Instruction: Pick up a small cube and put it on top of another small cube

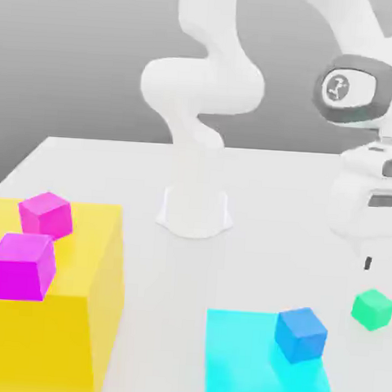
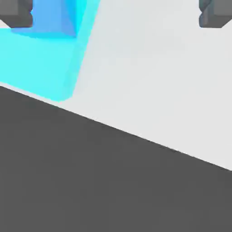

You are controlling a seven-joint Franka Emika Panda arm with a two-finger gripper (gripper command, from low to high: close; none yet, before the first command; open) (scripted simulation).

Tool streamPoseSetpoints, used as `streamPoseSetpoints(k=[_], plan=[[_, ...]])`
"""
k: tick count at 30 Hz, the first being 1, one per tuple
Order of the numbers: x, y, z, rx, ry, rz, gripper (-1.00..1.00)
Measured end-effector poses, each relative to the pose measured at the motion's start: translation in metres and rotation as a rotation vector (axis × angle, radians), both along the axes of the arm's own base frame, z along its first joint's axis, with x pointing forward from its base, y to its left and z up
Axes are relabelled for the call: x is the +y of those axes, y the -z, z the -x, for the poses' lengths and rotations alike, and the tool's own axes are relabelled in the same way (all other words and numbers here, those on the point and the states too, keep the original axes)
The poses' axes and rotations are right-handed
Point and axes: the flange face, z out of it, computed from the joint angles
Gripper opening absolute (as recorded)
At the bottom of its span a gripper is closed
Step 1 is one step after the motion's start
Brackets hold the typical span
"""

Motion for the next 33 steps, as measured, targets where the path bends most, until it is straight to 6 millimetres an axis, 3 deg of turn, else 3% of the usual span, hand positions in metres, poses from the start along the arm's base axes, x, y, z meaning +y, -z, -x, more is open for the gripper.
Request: streamPoseSetpoints(k=[5,11,12,19,26,30,31,33], plan=[[0.033,0.070,0.062,0.140,-0.073,-0.018,0.00],[0.039,0.126,0.071,0.160,-0.082,-0.024,0.00],[0.038,0.135,0.072,0.160,-0.083,-0.022,-1.00],[0.038,0.138,0.072,0.159,-0.084,-0.023,-1.00],[0.035,0.080,0.068,0.157,-0.069,-0.019,-1.00],[-0.049,0.042,-0.014,0.119,0.244,0.036,-1.00],[-0.075,0.032,-0.031,0.113,0.328,0.043,-1.00],[-0.145,0.010,-0.065,0.104,0.536,0.052,-1.00]])
